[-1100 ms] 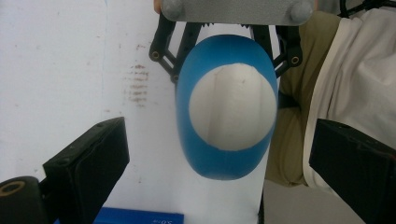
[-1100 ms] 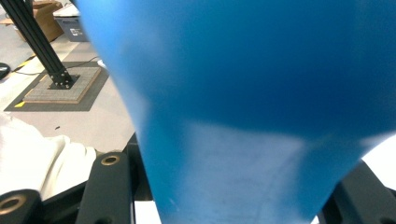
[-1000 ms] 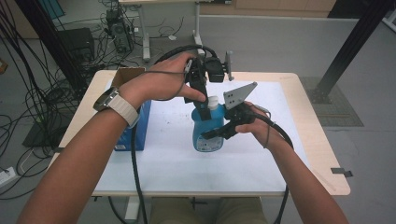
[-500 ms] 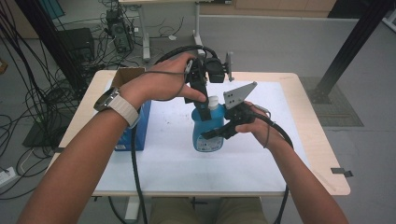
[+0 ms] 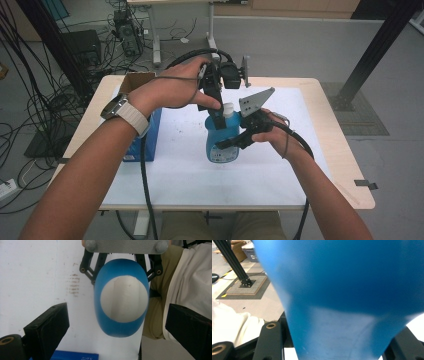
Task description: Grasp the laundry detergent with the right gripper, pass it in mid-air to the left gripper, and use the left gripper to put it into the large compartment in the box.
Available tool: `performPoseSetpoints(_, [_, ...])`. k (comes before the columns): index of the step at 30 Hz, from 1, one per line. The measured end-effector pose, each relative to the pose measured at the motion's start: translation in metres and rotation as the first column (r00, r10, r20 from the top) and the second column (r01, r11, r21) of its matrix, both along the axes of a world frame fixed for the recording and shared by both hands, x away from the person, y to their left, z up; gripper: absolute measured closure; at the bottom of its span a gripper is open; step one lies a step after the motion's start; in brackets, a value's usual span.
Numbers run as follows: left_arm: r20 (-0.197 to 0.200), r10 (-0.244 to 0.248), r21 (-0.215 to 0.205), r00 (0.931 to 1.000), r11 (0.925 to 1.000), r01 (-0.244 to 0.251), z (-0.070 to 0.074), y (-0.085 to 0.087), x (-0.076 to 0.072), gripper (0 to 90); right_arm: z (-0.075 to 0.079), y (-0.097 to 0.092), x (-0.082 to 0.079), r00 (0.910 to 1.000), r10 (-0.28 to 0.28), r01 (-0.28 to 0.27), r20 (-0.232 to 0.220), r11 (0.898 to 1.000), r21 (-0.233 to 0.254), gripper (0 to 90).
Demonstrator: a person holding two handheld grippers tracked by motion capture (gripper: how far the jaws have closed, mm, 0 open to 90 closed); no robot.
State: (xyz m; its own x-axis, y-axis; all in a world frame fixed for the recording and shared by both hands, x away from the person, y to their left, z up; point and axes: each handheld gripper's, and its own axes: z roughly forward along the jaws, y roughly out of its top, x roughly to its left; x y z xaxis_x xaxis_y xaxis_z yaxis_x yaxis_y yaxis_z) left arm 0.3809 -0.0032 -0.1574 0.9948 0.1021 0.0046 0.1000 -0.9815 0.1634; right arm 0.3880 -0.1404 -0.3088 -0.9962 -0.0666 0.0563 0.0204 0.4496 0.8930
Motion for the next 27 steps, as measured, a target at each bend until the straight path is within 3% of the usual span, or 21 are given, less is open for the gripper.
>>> performPoseSetpoints(27, [0.008,0.009,0.003,0.9999,1.0,-0.009,-0.0006,0.0004,0.0002,5.8,-0.0003,0.0008,-0.0004,1.0,0.006,-0.006,-0.001,1.0,-0.011,43.2])
